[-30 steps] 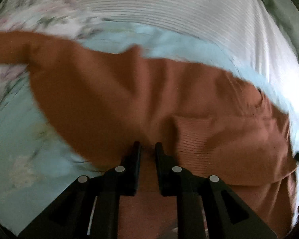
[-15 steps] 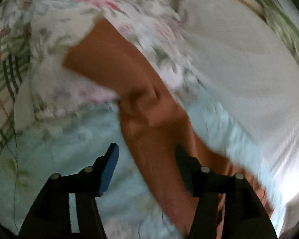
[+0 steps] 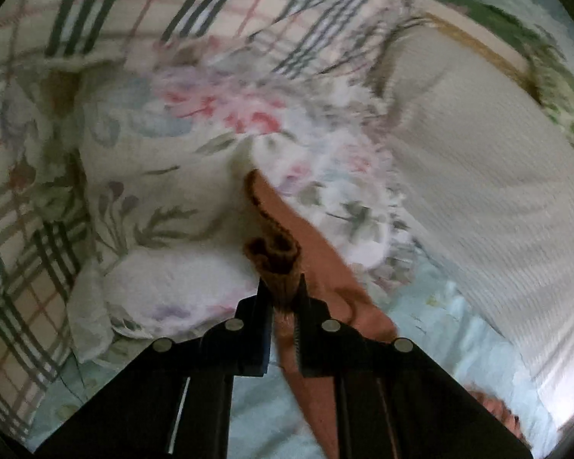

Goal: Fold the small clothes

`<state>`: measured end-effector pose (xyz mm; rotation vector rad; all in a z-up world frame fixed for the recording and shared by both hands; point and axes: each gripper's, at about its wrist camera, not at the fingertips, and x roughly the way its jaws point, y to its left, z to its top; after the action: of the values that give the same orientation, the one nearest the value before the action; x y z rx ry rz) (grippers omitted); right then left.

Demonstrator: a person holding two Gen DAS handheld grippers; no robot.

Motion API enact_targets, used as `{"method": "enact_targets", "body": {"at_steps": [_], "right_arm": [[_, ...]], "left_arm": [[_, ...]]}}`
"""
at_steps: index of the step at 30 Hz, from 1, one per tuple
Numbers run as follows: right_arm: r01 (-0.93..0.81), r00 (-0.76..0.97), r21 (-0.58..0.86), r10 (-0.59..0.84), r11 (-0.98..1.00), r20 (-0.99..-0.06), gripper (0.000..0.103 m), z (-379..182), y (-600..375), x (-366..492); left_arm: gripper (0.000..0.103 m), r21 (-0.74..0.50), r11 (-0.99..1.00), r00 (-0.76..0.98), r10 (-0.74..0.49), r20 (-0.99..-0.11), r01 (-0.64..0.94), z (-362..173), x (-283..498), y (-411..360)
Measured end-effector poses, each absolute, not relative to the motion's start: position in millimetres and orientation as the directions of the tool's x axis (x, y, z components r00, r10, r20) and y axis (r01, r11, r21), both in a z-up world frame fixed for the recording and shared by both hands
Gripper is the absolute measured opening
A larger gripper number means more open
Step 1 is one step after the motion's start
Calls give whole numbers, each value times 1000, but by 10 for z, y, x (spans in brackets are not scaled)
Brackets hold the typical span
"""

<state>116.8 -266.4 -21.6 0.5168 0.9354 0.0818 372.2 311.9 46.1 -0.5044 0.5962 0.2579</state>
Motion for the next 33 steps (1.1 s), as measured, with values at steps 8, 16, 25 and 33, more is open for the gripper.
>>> {"method": "enact_targets", "body": {"at_steps": [8,16,25,33], "right_arm": [[136,628,478,298,867,-719,64,-120,-2662,1009],[180,666,499,268,848,-696,64,-54,-2879,757],[248,709,511,206,823,-675,64,-2,-3194,515],[292,733,527,167,798,-659,73,25,-3345,457]], "left_arm": [[7,-372,922,848,-109,-518,-109,719,3284,1973],[7,-373,904,767,-388,-511,209,618,2866,364],[7,-309,859,566,-503,-653,407,-79,2811,-1270],[40,-309,839,417,-502,-758,447,-607,2736,-1473]]}}
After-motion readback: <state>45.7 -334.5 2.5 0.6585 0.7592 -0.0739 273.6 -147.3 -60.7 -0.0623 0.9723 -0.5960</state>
